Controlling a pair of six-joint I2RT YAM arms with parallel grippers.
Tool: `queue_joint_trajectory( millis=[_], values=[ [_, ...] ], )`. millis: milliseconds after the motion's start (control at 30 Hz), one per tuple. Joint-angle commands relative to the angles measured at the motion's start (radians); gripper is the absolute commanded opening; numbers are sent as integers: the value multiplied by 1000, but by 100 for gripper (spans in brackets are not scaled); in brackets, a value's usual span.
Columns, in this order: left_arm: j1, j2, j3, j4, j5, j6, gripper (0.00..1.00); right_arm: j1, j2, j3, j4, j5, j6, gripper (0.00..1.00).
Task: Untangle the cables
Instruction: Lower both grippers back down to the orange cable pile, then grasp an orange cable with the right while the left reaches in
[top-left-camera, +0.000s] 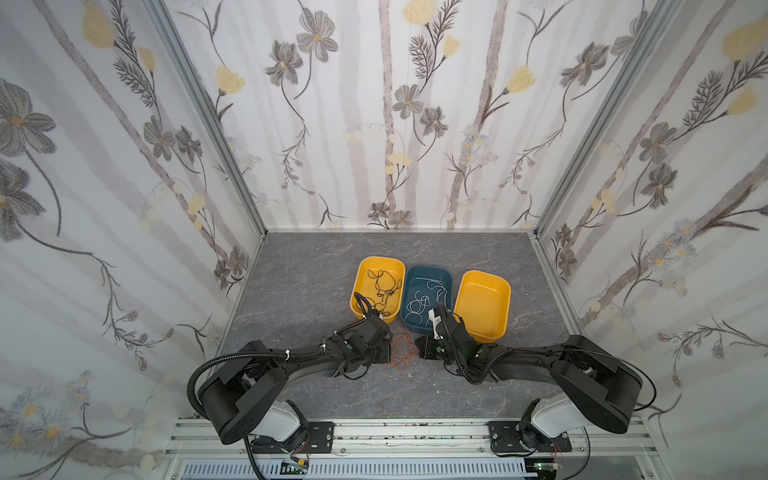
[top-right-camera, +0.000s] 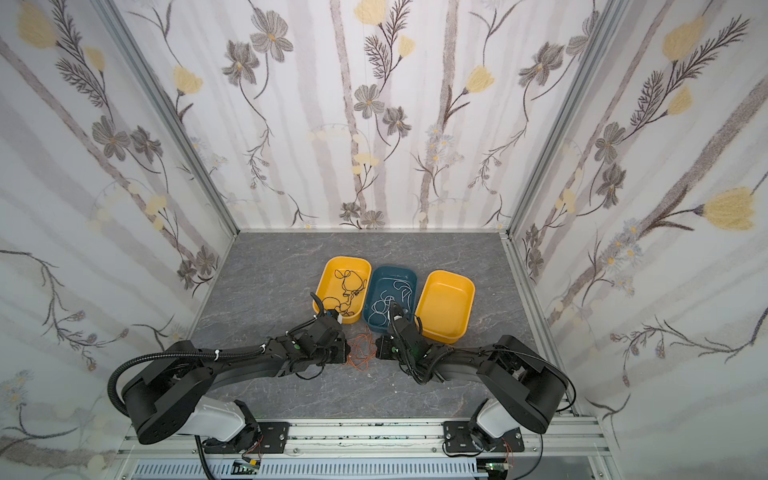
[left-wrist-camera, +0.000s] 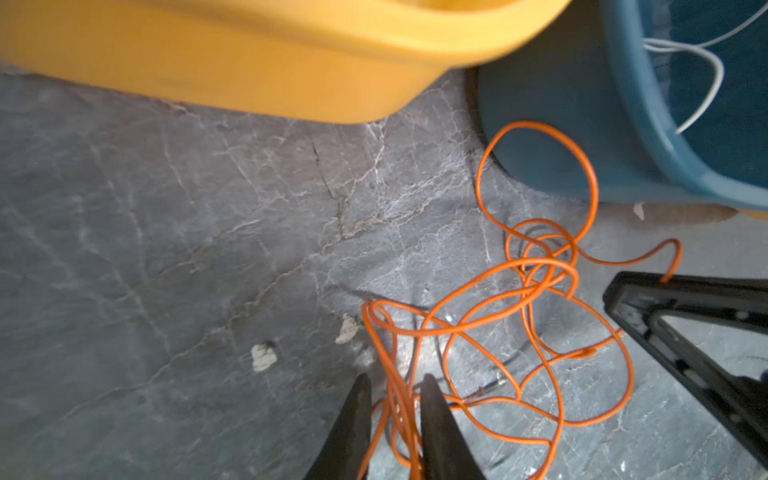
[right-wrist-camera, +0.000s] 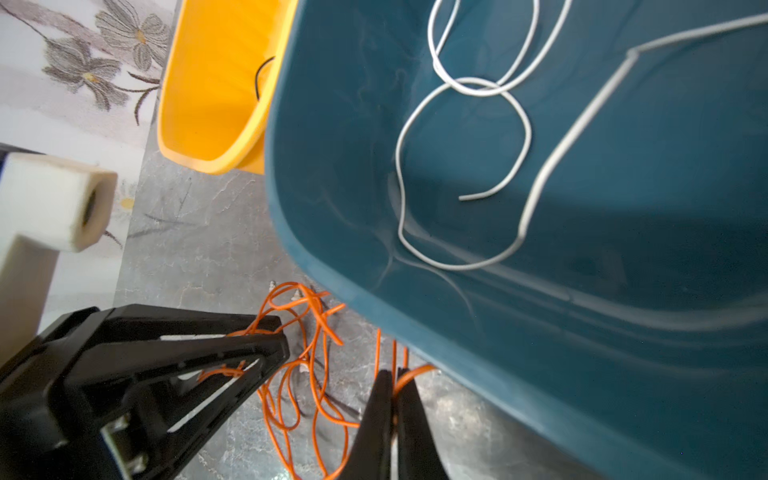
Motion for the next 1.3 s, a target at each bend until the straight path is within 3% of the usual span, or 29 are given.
queue_joint_trajectory(
  millis=[0,233,800,1267],
  values=[
    [0,-23,-7,1,-25,-13,20,6,-33,-4,-7,38,-19,0],
    [4,-58,-11,-36,-55,-18,10,7,-198,-41,-85,101,-47,0],
    [28,-155,-29,-128,-115,-6,5,-14,-558,-58,-268,208,-157,0],
    [103,-203,-32,-229,-144,20,2,-274,-900,2,-422,62,-224,0]
  ],
)
